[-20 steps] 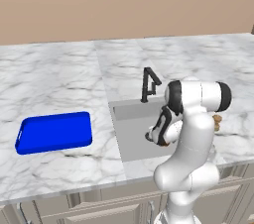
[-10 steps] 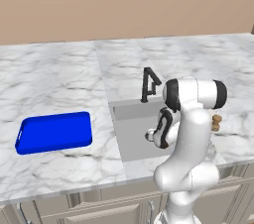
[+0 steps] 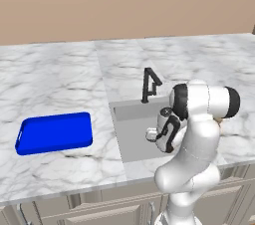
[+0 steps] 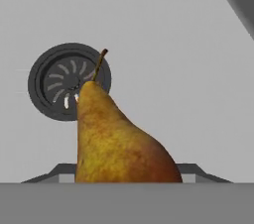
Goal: Pick up all produce items and place them in the sink. Turn on the sink faucet to wash them. Then turn the sink off and put them in the tray.
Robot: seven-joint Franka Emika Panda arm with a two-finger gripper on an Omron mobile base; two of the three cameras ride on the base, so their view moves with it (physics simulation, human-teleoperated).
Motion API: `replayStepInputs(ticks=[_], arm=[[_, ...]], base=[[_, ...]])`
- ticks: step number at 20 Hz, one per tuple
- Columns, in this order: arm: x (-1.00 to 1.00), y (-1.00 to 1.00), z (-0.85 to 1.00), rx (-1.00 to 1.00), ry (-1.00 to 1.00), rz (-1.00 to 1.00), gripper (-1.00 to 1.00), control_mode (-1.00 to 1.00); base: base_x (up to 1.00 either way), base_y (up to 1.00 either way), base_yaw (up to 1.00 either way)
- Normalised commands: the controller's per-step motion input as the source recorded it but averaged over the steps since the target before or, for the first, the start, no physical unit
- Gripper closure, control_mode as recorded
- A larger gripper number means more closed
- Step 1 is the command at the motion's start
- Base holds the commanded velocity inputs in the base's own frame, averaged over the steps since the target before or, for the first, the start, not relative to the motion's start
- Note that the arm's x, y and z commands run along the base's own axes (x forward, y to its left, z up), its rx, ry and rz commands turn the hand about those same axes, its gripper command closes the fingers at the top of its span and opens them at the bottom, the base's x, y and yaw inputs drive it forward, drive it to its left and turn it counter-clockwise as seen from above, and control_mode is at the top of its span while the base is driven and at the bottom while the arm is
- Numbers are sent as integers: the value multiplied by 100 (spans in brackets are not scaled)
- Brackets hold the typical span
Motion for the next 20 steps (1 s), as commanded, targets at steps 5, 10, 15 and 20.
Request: replayStepInputs(ticks=[5, 10, 15, 20], arm=[[-4, 40, 97, 0, -2, 0, 100, -100], [2, 29, 100, 2, 0, 0, 100, -100], [4, 16, 100, 1, 0, 0, 100, -100], [-5, 27, 94, 0, 2, 3, 100, -100]], base=[[0, 0, 0], [0, 0, 0], [0, 0, 0], [0, 0, 0]])
